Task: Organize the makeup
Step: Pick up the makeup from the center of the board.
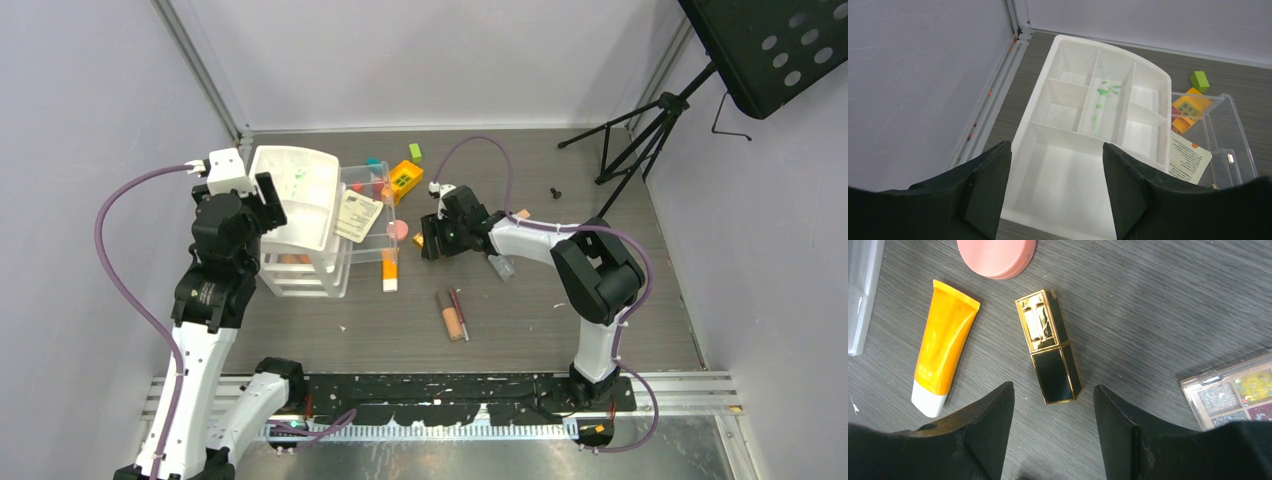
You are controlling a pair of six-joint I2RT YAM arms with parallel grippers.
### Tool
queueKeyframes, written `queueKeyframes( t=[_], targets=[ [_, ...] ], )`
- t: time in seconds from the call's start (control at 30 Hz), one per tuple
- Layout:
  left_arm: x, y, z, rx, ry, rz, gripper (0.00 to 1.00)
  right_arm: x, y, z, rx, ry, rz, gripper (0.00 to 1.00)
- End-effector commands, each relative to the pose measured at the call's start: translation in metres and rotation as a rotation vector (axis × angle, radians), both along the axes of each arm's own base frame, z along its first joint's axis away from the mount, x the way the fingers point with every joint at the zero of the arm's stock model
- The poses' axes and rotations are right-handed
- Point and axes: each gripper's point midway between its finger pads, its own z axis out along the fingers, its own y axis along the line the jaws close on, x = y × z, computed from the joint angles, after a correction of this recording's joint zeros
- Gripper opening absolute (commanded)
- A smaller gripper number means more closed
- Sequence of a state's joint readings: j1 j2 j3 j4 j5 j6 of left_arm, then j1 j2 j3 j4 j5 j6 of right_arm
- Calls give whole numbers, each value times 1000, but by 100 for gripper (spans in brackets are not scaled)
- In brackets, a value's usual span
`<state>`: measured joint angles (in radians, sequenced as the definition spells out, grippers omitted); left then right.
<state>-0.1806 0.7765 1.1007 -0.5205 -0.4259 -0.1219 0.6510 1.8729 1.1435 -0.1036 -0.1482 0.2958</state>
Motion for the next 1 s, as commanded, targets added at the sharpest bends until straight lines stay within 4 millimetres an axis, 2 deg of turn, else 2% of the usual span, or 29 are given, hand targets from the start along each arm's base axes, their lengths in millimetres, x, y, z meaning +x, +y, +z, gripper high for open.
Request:
queueKeyframes(
  t=[0.0,0.23,0.47,0.63,0.77,0.97],
  targets=[
    [1,2,12,-1,-51,7,69,5,7,3,24,-19,-10,64],
    [2,4,10,2,-46,14,69,6,6,6,25,-20,-34,63],
    [3,3,10,1,-43,14,69,11,-9,27,22,-38,-180,63],
    [3,3,9,0,-42,11,68,-7,10,29,116,55,-280,61],
    [2,3,8,0,-41,13,68,-19,24,32,138,35,-349,61],
    [3,1,8,-4,-39,4,68,-27,53,32,240,107,-293,62]
  ],
)
